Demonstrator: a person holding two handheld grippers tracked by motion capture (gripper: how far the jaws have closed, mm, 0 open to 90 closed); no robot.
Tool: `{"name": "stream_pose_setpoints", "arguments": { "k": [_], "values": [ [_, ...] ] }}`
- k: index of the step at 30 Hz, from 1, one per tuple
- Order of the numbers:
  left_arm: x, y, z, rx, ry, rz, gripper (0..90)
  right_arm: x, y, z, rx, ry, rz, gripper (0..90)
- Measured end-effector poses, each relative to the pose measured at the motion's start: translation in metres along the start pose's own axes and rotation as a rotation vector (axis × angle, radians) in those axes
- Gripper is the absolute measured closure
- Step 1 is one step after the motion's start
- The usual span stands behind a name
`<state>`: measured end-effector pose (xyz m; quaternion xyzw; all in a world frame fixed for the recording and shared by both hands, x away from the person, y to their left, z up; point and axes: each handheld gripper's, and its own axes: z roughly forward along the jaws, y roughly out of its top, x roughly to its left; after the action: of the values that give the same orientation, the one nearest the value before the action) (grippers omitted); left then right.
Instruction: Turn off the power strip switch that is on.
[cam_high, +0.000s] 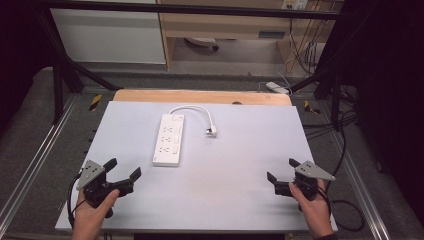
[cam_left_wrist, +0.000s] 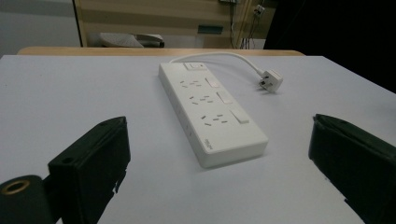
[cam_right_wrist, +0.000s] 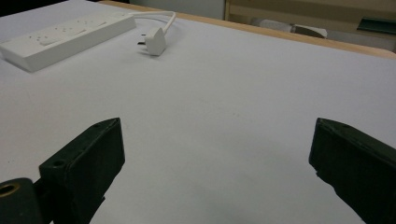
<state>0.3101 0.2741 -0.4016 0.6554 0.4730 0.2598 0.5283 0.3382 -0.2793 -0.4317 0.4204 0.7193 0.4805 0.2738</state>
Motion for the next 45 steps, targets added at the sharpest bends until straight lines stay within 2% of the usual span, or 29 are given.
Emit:
{"name": "stream_pose_setpoints", "arguments": {
  "k": [7,9,15,17,19,27,32,35,39,41,42,45],
  "values": [
    [-0.003,0.002,-0.001,-0.01,-0.006,0.003,5.4,0.002,0.0,0.002,0.011,0.013,-0.004,3.3],
    [-0.003,0.002,-0.001,-0.014,-0.014,-0.009,5.4,0.002,0.0,0.002,0.014,0.011,-0.008,3.1],
    [-0.005,0.004,-0.002,-0.018,-0.024,0.0,5.2,0.003,-0.001,0.002,0.018,0.014,-0.005,2.7],
    [-0.006,0.006,-0.004,-0.025,-0.009,0.011,5.3,0.004,-0.001,0.002,0.021,0.016,-0.004,2.7],
    [-0.007,0.009,-0.007,-0.045,-0.013,-0.002,5.3,0.004,-0.001,0.004,0.027,0.02,-0.01,2.7],
    [-0.011,0.015,-0.009,-0.054,-0.027,-0.007,5.3,0.007,-0.001,0.005,0.03,0.03,-0.017,2.8],
    [-0.013,0.021,-0.01,-0.04,-0.041,-0.016,5.3,0.006,-0.001,0.005,0.035,0.024,-0.02,2.8],
    [-0.017,0.023,-0.008,-0.017,-0.066,-0.007,5.2,0.006,-0.001,0.004,0.029,0.024,-0.01,2.7],
    [-0.019,0.028,-0.003,-0.006,-0.078,-0.007,5.2,0.005,-0.001,0.004,0.03,0.028,-0.004,2.7],
    [-0.019,0.03,-0.002,-0.009,-0.074,-0.01,5.3,0.005,-0.001,0.004,0.034,0.033,0.001,2.8],
    [-0.019,0.033,0.002,-0.016,-0.058,-0.001,5.7,0.006,-0.001,0.004,0.033,0.035,0.001,2.7],
    [-0.019,0.042,0.005,-0.015,-0.058,0.009,5.8,0.007,-0.001,0.005,0.037,0.042,-0.008,2.7]
  ]
}}
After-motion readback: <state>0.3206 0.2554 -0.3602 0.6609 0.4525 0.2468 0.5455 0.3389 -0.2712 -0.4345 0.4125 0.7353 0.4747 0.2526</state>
